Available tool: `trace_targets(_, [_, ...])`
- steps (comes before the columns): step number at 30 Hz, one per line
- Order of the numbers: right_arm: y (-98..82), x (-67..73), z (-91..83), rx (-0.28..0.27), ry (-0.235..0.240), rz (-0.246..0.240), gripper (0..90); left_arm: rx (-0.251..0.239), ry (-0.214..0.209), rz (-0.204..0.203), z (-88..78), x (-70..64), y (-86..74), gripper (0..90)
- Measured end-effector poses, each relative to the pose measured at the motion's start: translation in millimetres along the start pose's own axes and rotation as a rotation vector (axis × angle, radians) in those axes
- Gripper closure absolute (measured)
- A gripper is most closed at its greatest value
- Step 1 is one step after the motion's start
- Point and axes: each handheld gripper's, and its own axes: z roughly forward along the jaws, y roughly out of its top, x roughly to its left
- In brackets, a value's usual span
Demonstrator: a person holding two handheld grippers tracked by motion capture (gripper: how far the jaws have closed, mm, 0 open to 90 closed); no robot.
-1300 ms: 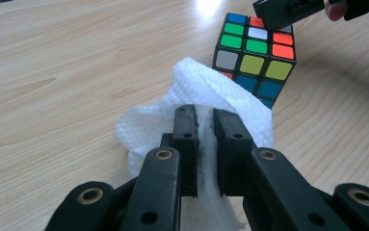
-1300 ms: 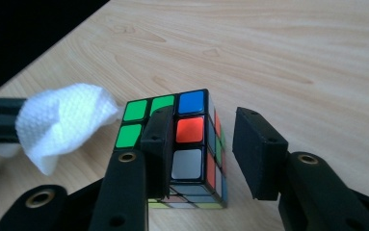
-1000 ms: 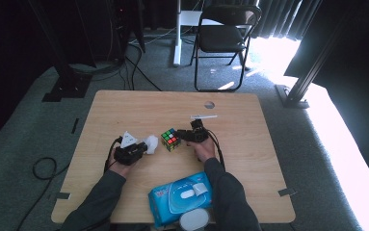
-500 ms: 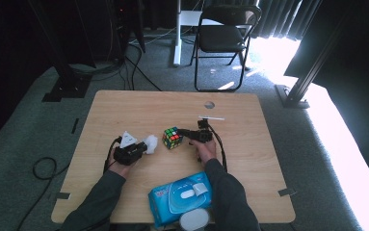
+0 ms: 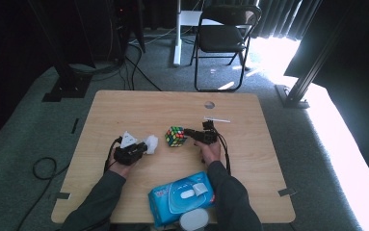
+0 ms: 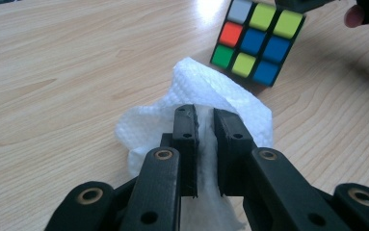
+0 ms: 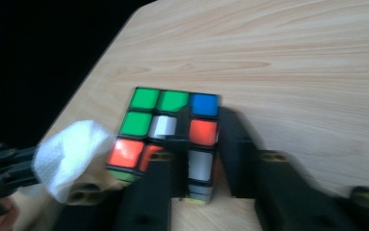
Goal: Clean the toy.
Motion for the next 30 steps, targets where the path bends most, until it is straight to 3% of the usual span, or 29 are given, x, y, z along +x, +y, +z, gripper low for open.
trace_targets(5, [-7.9,-3.8,1.2,0.055,-0.016,-0.027,77.5,0.0,0.0,-0.002,0.6,-0.6,-0.2,80.8])
trace_targets(6, [-9.3,-1.1,2.0,0.07,-0.034,-0.051,76.9,0.001,0.0,-0.001,0.8,-0.7,-0.2,80.8])
trace_targets(8, [-8.9,4.7,0.2,0.038,-0.054,-0.083,70.8,0.001,-0.001,-0.001,1.0,-0.9,-0.1,80.8])
trace_targets(11, [-1.6,19.5,-1.5,0.007,-0.03,-0.13,66.0,0.003,-0.001,0.003,1.2,-0.7,-0.1,80.7])
trace_targets(14, [4.3,33.2,3.1,0.033,-0.029,-0.173,62.3,0.003,-0.001,0.003,1.2,-1.2,-0.2,80.6])
trace_targets(18, [5.6,43.8,15.1,0.085,-0.063,-0.207,61.6,0.002,-0.001,0.002,0.6,-1.2,-0.2,80.6])
trace_targets(24, [4.9,47.2,24.4,0.13,-0.081,-0.206,63.0,0.003,-0.002,0.001,1.3,-0.4,-0.5,80.6])
trace_targets(27, [7.2,43.9,25.4,0.139,-0.079,-0.167,64.7,0.003,-0.003,0.004,1.3,-1.2,0.0,80.6])
trace_targets(30, [7.5,39.1,25.8,0.144,-0.039,-0.101,68.1,0.003,-0.004,0.008,1.2,-1.8,0.2,80.6])
